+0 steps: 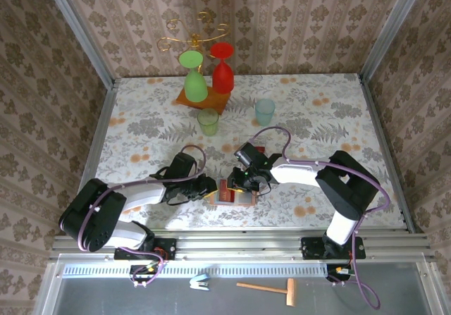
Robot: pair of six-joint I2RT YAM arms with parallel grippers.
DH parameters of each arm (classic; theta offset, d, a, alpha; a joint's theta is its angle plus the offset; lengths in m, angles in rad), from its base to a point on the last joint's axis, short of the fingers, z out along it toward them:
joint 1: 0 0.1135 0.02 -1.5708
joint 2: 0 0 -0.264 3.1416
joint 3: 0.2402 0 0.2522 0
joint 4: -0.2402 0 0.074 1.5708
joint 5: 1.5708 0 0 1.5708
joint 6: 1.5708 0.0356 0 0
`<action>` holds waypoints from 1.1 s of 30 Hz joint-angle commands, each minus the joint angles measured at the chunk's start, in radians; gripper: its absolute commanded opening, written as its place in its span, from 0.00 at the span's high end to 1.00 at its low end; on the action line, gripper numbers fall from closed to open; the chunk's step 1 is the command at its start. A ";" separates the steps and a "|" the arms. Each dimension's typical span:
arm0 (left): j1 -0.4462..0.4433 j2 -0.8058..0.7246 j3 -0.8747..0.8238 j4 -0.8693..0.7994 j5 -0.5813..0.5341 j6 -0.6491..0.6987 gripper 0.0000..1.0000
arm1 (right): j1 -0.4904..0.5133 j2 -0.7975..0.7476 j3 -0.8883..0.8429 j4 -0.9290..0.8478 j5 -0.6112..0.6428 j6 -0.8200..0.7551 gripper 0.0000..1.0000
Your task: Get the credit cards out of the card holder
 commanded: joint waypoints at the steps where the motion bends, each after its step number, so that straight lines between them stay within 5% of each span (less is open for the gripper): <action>1: 0.006 -0.008 -0.008 -0.026 0.007 0.027 0.77 | -0.001 -0.015 0.024 -0.073 0.050 -0.030 0.74; 19: 0.006 -0.085 0.052 -0.107 -0.010 0.036 0.78 | -0.017 -0.065 0.028 -0.071 0.037 -0.053 0.74; 33: -0.066 -0.001 0.093 0.010 0.014 -0.014 0.85 | -0.056 -0.106 -0.046 0.000 -0.031 -0.020 0.74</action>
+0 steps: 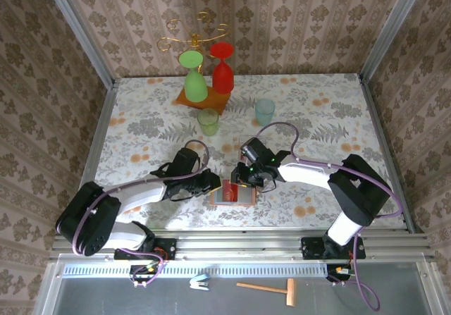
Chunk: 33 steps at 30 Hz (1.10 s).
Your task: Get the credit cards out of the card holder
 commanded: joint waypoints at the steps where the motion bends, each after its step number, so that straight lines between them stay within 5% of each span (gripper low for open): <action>1: -0.021 0.034 0.022 0.049 0.011 -0.016 0.86 | -0.009 -0.019 -0.028 0.026 -0.032 0.017 0.74; 9: -0.030 0.084 0.004 0.042 -0.013 -0.006 0.94 | -0.017 0.008 -0.054 0.071 -0.083 0.018 0.75; 33: -0.028 0.115 -0.024 0.010 -0.027 -0.001 0.95 | -0.033 0.052 -0.118 0.165 -0.135 0.040 0.77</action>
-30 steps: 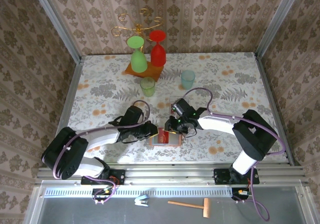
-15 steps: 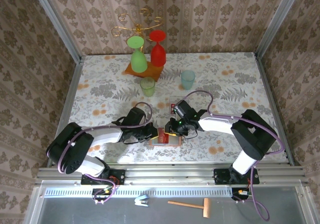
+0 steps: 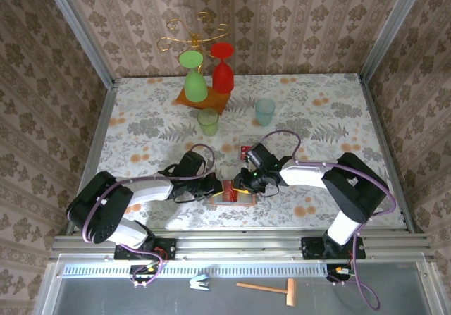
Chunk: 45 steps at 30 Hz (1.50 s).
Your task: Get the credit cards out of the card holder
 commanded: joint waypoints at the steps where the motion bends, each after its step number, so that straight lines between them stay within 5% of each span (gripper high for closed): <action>1: -0.001 0.016 -0.021 -0.024 -0.017 0.009 0.95 | -0.009 0.024 -0.018 0.040 -0.035 0.021 0.77; 45: 0.009 -0.007 -0.048 -0.026 -0.027 0.003 0.94 | -0.056 -0.087 -0.104 0.040 -0.021 0.009 0.90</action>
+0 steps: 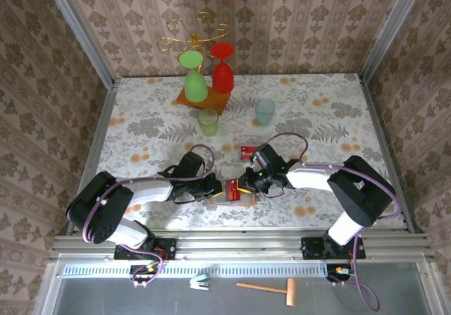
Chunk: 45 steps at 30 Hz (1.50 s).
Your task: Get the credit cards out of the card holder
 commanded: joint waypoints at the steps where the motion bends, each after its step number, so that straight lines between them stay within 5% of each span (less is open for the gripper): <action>1: 0.008 -0.006 -0.029 -0.056 -0.029 0.001 0.94 | -0.015 -0.035 -0.024 -0.050 0.029 -0.024 0.90; 24: 0.015 -0.096 0.091 -0.167 -0.035 0.017 0.85 | -0.071 -0.157 0.078 -0.296 0.035 -0.156 0.94; 38: 0.090 -0.101 0.142 -0.234 -0.028 0.077 0.77 | -0.153 -0.063 0.443 -0.721 0.089 -0.765 1.00; 45: 0.112 -0.082 0.127 -0.280 -0.048 0.124 0.61 | -0.163 0.026 0.606 -0.855 0.158 -1.084 1.00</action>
